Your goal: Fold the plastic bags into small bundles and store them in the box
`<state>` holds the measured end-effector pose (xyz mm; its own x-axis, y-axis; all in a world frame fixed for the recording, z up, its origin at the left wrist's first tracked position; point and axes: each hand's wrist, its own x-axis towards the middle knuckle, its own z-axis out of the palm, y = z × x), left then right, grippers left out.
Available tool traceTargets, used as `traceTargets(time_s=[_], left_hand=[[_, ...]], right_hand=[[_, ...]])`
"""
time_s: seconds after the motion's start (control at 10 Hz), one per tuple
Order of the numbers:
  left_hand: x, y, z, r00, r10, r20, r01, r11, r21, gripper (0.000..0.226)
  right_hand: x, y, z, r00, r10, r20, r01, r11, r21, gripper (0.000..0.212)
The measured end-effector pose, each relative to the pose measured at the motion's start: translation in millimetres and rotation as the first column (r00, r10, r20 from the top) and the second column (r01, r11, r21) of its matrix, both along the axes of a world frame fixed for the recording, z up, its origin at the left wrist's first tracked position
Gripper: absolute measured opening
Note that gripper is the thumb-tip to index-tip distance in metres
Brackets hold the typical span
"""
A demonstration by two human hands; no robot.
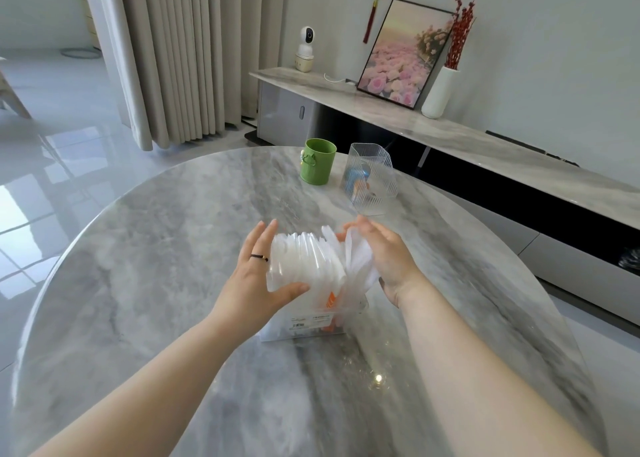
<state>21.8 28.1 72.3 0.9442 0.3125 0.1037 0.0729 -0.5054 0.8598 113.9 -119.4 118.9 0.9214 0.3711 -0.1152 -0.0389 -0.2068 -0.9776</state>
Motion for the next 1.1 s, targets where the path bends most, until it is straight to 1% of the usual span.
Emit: traceTargets(time_s=[0.1, 0.2, 0.3, 0.4, 0.5, 0.6, 0.7, 0.8, 0.9, 1.0, 1.1], left_hand=[[-4.7, 3.4, -3.3, 1.000, 0.006, -0.017, -0.008, 0.994, -0.111, 0.109], [-17.4, 10.5, -10.3, 0.992, -0.018, -0.122, 0.003, 0.992, -0.129, 0.123], [-31.6, 20.0, -17.7, 0.958, -0.002, -0.287, -0.030, 0.994, -0.107, 0.123], [-32.9, 24.6, -24.3, 0.940, 0.048, -0.338, -0.061, 0.998, -0.025, 0.100], [-23.2, 21.8, -23.8, 0.941, 0.093, -0.325, -0.084, 0.996, 0.043, 0.057], [-9.1, 25.6, -24.1, 0.941, 0.211, -0.264, -0.216, 0.976, 0.010, 0.040], [2.9, 38.6, -30.6, 0.912, 0.349, -0.214, -0.370, 0.926, -0.069, 0.040], [18.3, 53.2, -41.0, 0.900, 0.380, -0.213, -0.395, 0.918, -0.035, 0.032], [31.8, 62.4, -43.0, 0.893, 0.410, -0.185, -0.420, 0.908, -0.012, 0.029], [37.5, 68.0, -43.6, 0.880, 0.436, -0.186, -0.453, 0.889, -0.061, 0.029], [29.6, 76.3, -41.3, 0.862, 0.467, -0.200, -0.481, 0.876, -0.029, 0.030]], right_hand=[[-5.7, -12.6, -3.1, 0.996, -0.051, -0.077, 0.061, 0.989, 0.138, 0.086], [-16.4, -35.3, -18.3, 0.993, -0.091, -0.074, 0.098, 0.991, 0.092, 0.073], [-32.1, -50.9, -43.1, 0.994, -0.096, -0.055, 0.085, 0.982, -0.166, 0.068], [-36.7, -43.2, -62.0, 0.996, -0.071, -0.053, 0.054, 0.962, -0.268, 0.066], [-31.6, -25.6, -67.6, 0.995, -0.089, 0.052, 0.101, 0.946, -0.308, 0.047], [-22.0, -3.9, -68.7, 0.988, -0.082, 0.131, 0.126, 0.918, -0.376, 0.031], [-7.6, 19.4, -71.3, 0.983, -0.048, 0.175, 0.120, 0.894, -0.432, 0.028], [8.9, 38.4, -77.0, 0.978, -0.068, 0.199, 0.151, 0.883, -0.445, 0.023], [20.8, 49.2, -81.4, 0.973, -0.084, 0.215, 0.172, 0.884, -0.435, 0.021], [27.8, 53.8, -84.6, 0.973, -0.087, 0.215, 0.174, 0.886, -0.431, 0.022], [21.4, 48.9, -82.9, 0.970, -0.091, 0.224, 0.184, 0.880, -0.439, 0.028]])
